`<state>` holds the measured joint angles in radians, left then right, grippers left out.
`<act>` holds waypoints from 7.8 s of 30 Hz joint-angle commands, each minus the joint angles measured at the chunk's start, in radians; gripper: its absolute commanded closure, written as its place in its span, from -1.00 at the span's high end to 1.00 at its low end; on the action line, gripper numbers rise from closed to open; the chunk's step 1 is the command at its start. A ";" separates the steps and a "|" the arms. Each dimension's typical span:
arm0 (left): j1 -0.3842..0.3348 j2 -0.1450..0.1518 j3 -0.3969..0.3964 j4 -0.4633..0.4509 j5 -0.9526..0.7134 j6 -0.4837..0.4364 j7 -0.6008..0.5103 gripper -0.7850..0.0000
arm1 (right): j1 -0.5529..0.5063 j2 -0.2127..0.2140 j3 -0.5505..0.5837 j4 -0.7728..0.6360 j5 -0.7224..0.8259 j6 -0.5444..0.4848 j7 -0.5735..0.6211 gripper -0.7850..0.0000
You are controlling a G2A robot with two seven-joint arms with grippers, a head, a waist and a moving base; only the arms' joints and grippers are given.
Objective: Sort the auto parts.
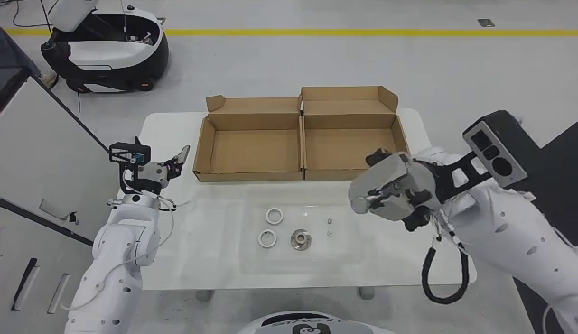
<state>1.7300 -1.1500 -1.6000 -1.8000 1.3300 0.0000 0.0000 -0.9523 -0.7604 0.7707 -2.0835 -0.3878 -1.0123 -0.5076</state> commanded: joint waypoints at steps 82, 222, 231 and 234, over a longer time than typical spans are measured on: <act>0.000 0.000 0.000 0.000 0.000 0.000 0.000 1.00 | 0.156 -0.024 -0.177 0.031 -0.096 0.000 -0.291 -1.00; 0.000 0.000 0.000 0.000 0.000 0.000 0.000 1.00 | 0.678 -0.260 -0.512 1.153 -0.313 0.009 1.324 -1.00; 0.000 0.000 0.000 0.000 0.000 0.000 0.000 1.00 | 0.698 -0.338 -0.571 1.311 -0.330 0.000 1.303 -1.00; 0.000 0.000 0.000 0.000 0.000 0.000 0.000 1.00 | 0.702 -0.358 -0.588 1.362 -0.360 0.000 1.288 -1.00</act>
<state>1.7300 -1.1500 -1.6000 -1.8000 1.3300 0.0000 0.0000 -0.2496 -1.1135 0.1867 -0.7379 -0.7411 -1.0123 0.7876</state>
